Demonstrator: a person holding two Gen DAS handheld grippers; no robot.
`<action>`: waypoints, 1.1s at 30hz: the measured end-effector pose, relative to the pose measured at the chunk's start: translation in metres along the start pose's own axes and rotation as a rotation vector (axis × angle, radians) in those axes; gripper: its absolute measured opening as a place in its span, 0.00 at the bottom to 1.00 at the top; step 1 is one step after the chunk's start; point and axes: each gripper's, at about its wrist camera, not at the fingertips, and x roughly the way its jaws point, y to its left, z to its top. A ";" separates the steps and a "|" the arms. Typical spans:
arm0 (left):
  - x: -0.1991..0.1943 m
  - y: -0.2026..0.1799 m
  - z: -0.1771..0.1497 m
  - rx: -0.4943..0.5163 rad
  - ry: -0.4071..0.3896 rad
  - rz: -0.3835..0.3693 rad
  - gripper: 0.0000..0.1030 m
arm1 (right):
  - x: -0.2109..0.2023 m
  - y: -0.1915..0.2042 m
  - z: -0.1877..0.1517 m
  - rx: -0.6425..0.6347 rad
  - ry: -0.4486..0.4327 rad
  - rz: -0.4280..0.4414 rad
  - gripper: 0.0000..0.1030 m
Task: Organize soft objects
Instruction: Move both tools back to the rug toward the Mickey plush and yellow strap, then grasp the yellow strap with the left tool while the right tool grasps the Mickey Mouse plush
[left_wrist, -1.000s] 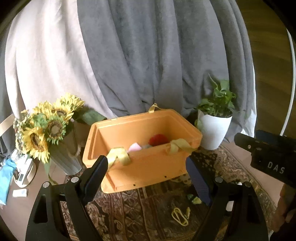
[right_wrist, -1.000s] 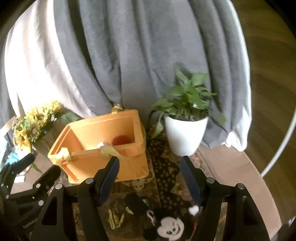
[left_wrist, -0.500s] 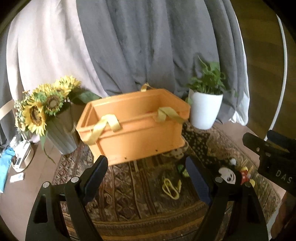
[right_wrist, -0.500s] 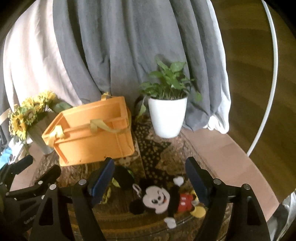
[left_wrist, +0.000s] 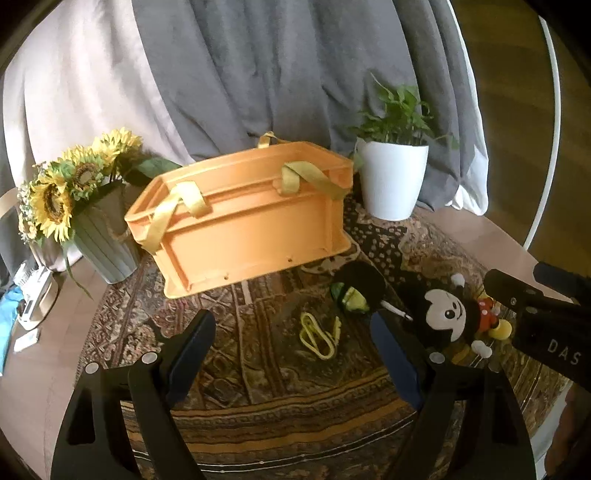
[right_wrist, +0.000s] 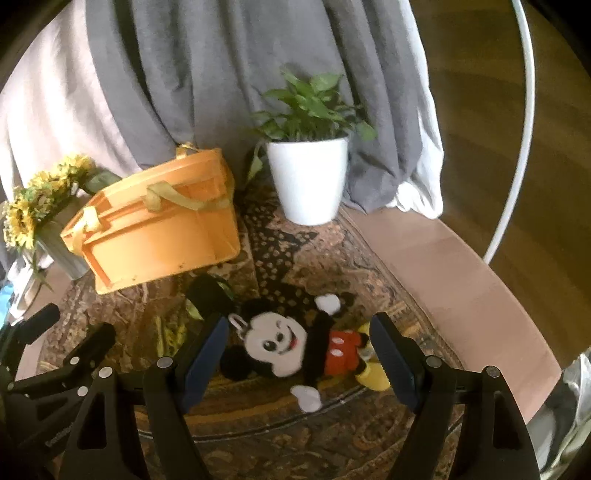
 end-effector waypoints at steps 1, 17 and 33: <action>0.002 -0.003 -0.003 0.001 0.000 0.001 0.84 | 0.003 -0.003 -0.003 0.000 0.011 -0.002 0.77; 0.033 -0.026 -0.035 0.025 0.088 0.017 0.84 | 0.027 -0.006 -0.037 -0.045 0.106 0.031 0.71; 0.066 -0.030 -0.042 0.034 0.123 0.008 0.80 | 0.051 -0.006 -0.053 -0.002 0.144 0.020 0.32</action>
